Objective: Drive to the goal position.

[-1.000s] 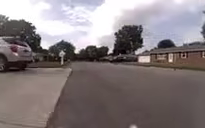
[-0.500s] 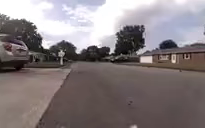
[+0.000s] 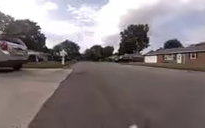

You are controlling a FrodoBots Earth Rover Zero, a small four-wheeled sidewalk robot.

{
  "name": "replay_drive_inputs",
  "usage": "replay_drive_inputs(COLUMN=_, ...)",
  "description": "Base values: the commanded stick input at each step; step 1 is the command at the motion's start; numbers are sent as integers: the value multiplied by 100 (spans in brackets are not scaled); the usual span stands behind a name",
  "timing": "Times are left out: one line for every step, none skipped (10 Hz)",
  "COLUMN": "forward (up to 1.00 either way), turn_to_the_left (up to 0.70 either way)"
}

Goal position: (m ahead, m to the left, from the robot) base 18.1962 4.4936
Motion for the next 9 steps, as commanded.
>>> replay_drive_inputs(forward=100, turn_to_the_left=0)
replay_drive_inputs(forward=100, turn_to_the_left=0)
replay_drive_inputs(forward=100, turn_to_the_left=0)
replay_drive_inputs(forward=100, turn_to_the_left=0)
replay_drive_inputs(forward=100, turn_to_the_left=0)
replay_drive_inputs(forward=100, turn_to_the_left=0)
replay_drive_inputs(forward=100, turn_to_the_left=0)
replay_drive_inputs(forward=100, turn_to_the_left=0)
replay_drive_inputs(forward=100, turn_to_the_left=8)
